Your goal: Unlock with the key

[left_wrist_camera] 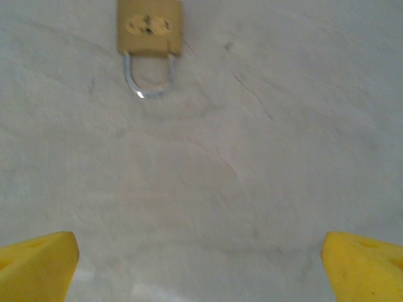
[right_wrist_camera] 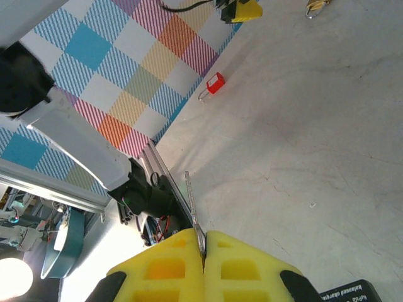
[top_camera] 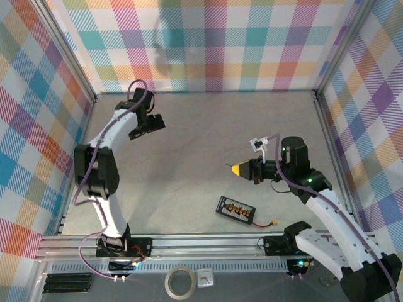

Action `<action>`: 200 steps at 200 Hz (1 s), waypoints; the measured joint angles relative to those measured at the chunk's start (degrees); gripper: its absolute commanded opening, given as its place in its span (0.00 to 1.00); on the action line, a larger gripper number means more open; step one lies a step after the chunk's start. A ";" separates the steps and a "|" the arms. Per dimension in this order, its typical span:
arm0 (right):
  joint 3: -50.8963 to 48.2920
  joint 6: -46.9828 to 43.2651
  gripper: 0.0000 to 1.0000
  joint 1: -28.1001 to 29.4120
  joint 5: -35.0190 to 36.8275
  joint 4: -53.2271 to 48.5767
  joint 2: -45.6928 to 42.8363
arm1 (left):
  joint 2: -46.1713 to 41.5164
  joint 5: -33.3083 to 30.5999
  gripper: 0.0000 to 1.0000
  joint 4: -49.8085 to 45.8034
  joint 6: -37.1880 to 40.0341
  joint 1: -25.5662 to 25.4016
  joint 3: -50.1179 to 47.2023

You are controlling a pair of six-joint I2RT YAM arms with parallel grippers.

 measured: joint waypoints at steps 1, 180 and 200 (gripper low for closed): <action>0.00 -0.02 0.00 0.00 0.04 -0.07 -0.07 | 0.57 -0.02 0.95 -0.24 0.04 0.22 0.50; 0.00 -0.39 0.00 0.52 1.36 -4.24 -1.90 | 30.05 2.08 0.88 -8.04 0.76 8.13 32.02; 0.00 -0.42 0.00 0.52 1.38 -4.35 -1.92 | 31.01 2.10 0.85 -9.29 0.81 8.13 33.24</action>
